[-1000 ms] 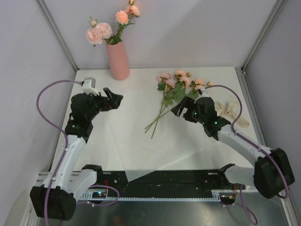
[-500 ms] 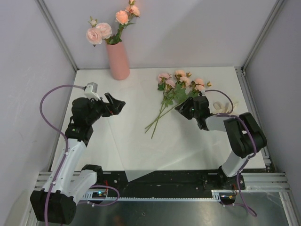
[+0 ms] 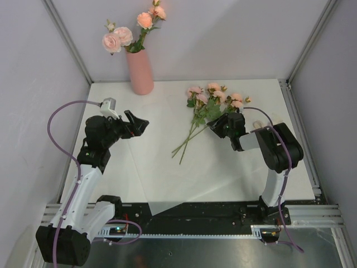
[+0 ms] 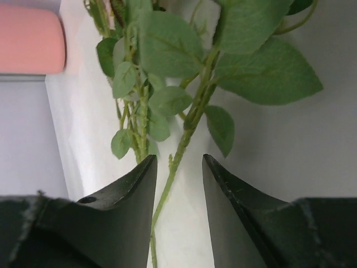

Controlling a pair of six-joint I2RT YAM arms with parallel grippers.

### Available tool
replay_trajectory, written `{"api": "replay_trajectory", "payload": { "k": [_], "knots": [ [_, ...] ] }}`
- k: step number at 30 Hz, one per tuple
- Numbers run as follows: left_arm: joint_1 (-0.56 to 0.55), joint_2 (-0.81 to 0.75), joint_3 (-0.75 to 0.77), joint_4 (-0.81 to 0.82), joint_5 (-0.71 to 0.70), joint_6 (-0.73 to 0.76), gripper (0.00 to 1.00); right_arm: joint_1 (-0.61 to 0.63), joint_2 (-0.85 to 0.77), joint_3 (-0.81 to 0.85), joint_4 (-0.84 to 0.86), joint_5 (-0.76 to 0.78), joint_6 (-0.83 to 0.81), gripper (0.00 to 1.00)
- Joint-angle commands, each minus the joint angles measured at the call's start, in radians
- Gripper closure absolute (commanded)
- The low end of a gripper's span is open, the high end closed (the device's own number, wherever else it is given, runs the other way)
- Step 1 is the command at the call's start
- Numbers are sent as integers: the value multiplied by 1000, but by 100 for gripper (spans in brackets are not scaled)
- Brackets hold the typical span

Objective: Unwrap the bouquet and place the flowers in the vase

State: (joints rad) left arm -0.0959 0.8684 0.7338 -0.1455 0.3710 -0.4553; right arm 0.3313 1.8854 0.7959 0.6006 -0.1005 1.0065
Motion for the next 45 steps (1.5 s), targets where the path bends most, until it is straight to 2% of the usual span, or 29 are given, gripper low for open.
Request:
{"api": "replay_trajectory", "payload": {
  "k": [1,12,14,18,20,24,28,38,42,45],
  "knots": [
    [-5,-8,-2,4,16,-4,0,-5,66,50,76,42,38,57],
    [-5,3,-2,4,12,-9,0,-3,128,93,126,85,45,66],
    [-4,3,-3,4,10,-9,0,-3,131,97,131,89,49,73],
    [-4,2,-4,4,15,-6,0,0,95,98,120,99,9,95],
    [-4,0,-5,3,16,-4,0,-2,53,95,96,100,-16,99],
    [-5,4,-2,4,15,-5,0,3,-63,106,-36,174,-57,100],
    [-4,0,-2,4,17,-6,0,30,-152,153,-287,269,-130,100],
    [-4,6,3,4,30,-7,1,112,-328,259,-646,457,-357,100],
    [-6,15,10,6,62,-10,2,124,-421,278,-665,380,-496,100],
    [-12,39,26,8,123,-8,5,129,-491,279,-644,188,-580,100]
  ]
}}
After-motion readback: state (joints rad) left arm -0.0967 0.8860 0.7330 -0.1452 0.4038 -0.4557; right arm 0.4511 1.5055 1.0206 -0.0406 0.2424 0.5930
